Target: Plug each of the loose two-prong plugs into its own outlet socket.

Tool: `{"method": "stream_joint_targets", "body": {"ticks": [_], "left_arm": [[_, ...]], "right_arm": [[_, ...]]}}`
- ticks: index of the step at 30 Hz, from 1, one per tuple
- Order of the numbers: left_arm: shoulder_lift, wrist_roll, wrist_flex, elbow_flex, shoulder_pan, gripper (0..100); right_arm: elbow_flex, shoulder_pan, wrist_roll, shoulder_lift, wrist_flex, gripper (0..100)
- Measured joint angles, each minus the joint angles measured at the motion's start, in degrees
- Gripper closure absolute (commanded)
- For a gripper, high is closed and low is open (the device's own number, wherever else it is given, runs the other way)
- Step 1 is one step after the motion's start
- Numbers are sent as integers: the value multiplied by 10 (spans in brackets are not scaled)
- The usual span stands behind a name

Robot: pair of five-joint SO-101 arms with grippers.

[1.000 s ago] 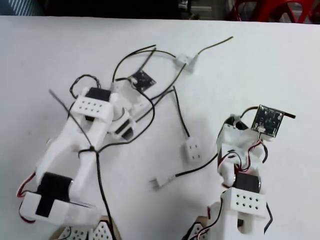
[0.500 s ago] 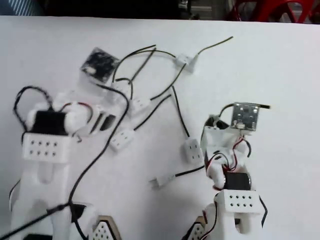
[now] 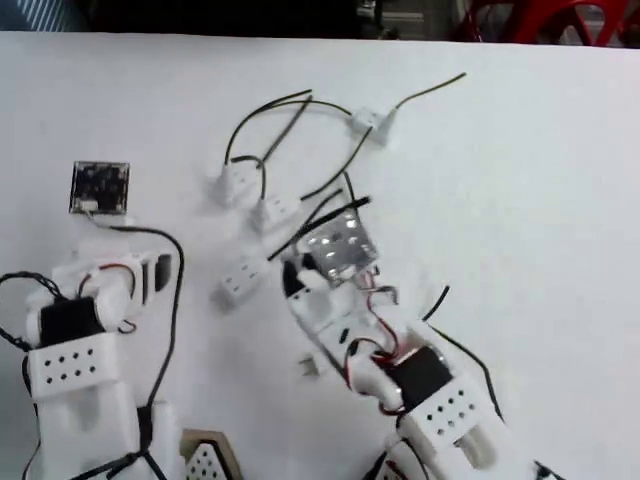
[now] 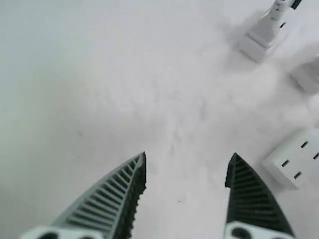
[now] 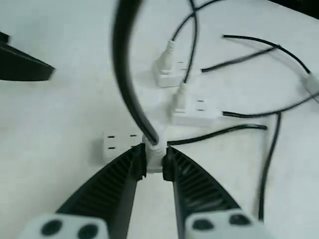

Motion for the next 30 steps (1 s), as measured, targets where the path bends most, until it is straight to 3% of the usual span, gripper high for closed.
{"method": "stream_joint_targets", "body": {"ticks": [6, 11, 30], "left_arm": [[-4, 47, -84, 85, -13, 736], [-4, 55, -140, 129, -69, 736], [-4, 55, -149, 132, -83, 736]], "right_arm": [[-98, -65, 2, 149, 0, 981], [-146, -104, 2, 282, -27, 981], [-156, -89, -24, 484, -185, 981]]}}
